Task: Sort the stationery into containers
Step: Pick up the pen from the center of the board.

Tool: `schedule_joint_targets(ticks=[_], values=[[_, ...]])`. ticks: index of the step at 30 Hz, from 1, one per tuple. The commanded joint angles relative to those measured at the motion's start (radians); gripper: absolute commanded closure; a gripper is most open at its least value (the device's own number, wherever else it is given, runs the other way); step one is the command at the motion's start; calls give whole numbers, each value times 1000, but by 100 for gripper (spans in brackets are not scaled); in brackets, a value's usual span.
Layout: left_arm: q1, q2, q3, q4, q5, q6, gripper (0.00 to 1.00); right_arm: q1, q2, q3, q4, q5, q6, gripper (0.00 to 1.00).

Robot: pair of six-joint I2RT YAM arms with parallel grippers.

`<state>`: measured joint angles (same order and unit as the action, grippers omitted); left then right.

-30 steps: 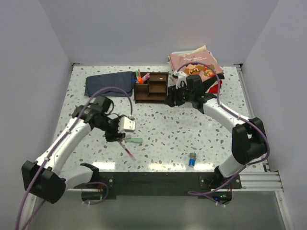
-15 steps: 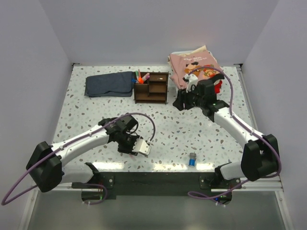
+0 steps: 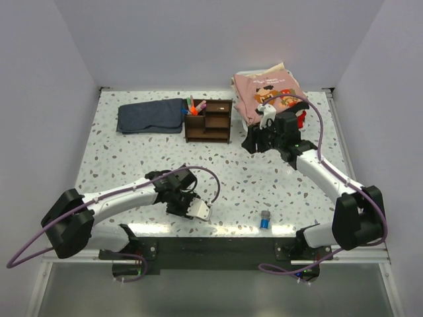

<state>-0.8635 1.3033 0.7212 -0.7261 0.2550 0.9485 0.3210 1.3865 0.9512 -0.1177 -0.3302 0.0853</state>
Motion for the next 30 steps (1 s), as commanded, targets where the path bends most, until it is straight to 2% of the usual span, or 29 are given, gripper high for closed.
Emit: schedule_joint_targets(ticks=[1, 10, 17, 23, 26, 29, 30], values=[[-14, 22, -25, 47, -23, 13, 60, -2, 11, 14, 46, 10, -9, 43], [-12, 8, -69, 34, -57, 65, 61, -3, 37, 18, 56, 5, -7, 43], [-14, 33, -111, 102, -115, 82, 62, -3, 49, 12, 70, 0, 1, 42], [-14, 68, -140, 143, -97, 93, 68, -3, 46, 3, 69, 3, -2, 42], [-12, 79, -155, 143, -79, 114, 74, -5, 49, 0, 69, 3, -9, 42], [-14, 94, -138, 120, -42, 121, 85, -5, 52, 0, 62, 13, -13, 42], [-12, 103, -128, 107, -28, 122, 92, -3, 51, 3, 59, 22, -16, 42]])
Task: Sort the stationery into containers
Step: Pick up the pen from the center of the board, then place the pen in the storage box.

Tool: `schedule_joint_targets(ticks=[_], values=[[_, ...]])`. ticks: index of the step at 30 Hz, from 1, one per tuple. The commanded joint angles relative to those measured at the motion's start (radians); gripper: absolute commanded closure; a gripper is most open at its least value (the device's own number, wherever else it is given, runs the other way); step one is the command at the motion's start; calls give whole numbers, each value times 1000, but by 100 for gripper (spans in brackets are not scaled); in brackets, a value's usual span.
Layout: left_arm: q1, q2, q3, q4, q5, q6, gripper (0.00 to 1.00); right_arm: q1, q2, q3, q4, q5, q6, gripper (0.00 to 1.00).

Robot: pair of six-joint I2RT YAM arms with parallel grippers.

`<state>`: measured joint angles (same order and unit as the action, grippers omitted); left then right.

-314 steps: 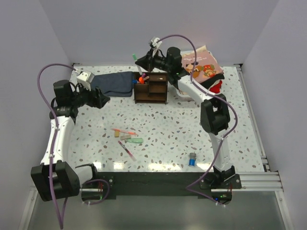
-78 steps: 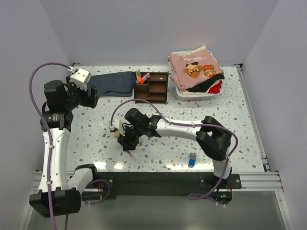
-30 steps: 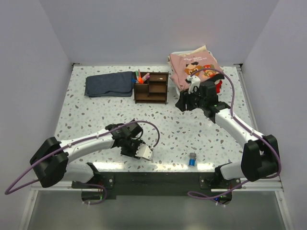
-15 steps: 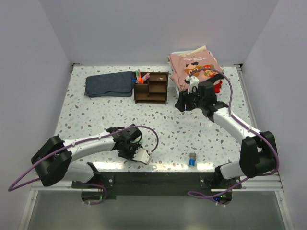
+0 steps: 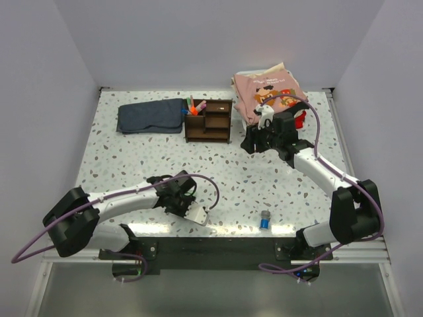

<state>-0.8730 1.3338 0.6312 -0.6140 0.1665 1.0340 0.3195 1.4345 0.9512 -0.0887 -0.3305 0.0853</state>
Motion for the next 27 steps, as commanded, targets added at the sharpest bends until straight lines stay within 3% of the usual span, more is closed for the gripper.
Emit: schedule_joint_targets(ticks=[1, 6, 9, 11, 12, 15, 18, 19, 20, 21, 22, 23, 25, 27], values=[[-3, 76, 4, -27, 98, 41, 97, -2, 4, 4, 26, 25, -19, 42], [0, 82, 236, -191, 209, 22, 100, -10, 0, 41, -17, 34, -38, 42], [21, 129, 593, -324, 306, -11, 100, -17, -2, 61, -42, 44, -55, 42], [51, 171, 746, -409, 378, -20, 100, -25, 1, 67, -48, 48, -56, 42], [90, 218, 894, -426, 405, -34, 100, -31, 3, 69, -48, 47, -55, 42], [210, 315, 1150, -435, 540, -100, 100, -42, 10, 72, -43, 47, -42, 42], [354, 340, 1205, -235, 698, -289, 100, -43, 12, 77, -46, 42, -39, 42], [388, 329, 1172, -11, 753, -366, 100, -43, 15, 77, -46, 42, -39, 42], [420, 312, 1123, 134, 766, -558, 100, -45, 17, 83, -49, 42, -41, 42], [481, 273, 1001, 287, 772, -660, 100, -45, 17, 86, -54, 42, -42, 42], [508, 254, 933, 605, 778, -758, 100, -46, 18, 87, -52, 42, -45, 42], [534, 240, 868, 770, 775, -926, 100, -48, 20, 90, -54, 44, -45, 42], [581, 241, 756, 1036, 731, -1017, 100, -49, 24, 95, -56, 44, -44, 42], [603, 296, 762, 1079, 725, -1069, 100, -50, 27, 98, -56, 44, -44, 42]])
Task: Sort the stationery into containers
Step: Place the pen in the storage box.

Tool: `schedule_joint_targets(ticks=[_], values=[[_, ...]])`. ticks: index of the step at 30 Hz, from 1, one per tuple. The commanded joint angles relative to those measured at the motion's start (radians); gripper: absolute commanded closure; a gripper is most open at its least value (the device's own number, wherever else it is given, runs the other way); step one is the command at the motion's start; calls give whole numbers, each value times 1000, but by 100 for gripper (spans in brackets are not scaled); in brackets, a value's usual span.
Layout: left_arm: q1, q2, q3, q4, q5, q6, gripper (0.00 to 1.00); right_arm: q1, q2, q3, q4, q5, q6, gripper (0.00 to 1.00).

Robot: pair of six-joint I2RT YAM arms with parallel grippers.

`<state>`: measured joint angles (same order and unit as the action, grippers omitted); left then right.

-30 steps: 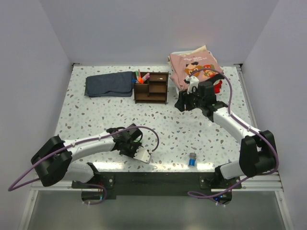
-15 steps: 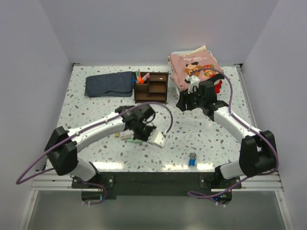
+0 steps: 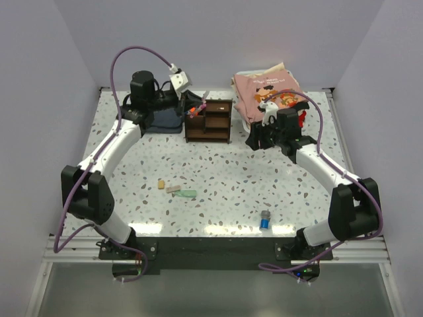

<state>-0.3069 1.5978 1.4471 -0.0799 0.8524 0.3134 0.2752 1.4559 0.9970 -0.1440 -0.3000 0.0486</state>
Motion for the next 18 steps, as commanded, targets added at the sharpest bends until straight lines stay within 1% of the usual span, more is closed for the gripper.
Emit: schedule_joint_targets(ticks=[1, 3, 4, 7, 11, 18], values=[[43, 56, -47, 575, 37, -361, 100, -7, 4, 52, -2, 13, -7, 42], [60, 103, -44, 638, 33, -425, 100, -7, 8, 51, -3, 13, -10, 42], [63, 117, -42, 699, 19, -441, 100, -8, 11, 51, -3, 13, -10, 42], [72, 174, -14, 756, 2, -493, 100, -8, 15, 42, -2, 13, -7, 42], [75, 231, 2, 759, 10, -507, 100, -10, 26, 37, -2, 13, -12, 42], [86, 304, -28, 804, 0, -525, 100, -10, 55, 65, -8, 18, -27, 42]])
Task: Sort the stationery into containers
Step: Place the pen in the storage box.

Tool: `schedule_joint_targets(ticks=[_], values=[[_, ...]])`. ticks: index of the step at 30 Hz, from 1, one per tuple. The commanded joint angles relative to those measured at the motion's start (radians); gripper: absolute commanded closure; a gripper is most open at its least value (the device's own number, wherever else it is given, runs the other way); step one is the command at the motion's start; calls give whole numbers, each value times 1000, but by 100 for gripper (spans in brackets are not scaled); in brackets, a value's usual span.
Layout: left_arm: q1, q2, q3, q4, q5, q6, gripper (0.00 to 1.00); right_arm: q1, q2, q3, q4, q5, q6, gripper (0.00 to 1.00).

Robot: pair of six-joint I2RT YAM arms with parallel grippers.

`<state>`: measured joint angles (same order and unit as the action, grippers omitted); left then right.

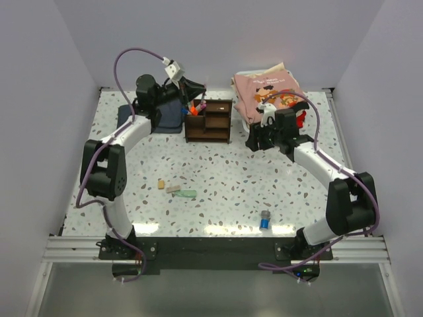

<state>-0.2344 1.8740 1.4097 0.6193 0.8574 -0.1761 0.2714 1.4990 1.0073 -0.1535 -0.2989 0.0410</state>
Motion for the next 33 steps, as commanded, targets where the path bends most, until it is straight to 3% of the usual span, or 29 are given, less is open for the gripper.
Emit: schedule_joint_targets(ticks=[1, 23, 25, 26, 33], values=[[14, 37, 9, 115, -6, -37, 100, -6, 20, 57, 0, 17, -21, 42], [63, 218, 71, 115, 12, 1, 100, -6, 112, 83, 22, 1, -15, 42], [63, 211, 54, 114, 26, 7, 90, -6, 121, 86, 23, -2, -13, 42], [63, 199, 35, 111, 41, 33, 78, -6, 124, 91, 23, -3, -12, 42], [75, 108, -23, 13, 55, 128, 63, -8, 142, 117, 37, -12, -4, 42]])
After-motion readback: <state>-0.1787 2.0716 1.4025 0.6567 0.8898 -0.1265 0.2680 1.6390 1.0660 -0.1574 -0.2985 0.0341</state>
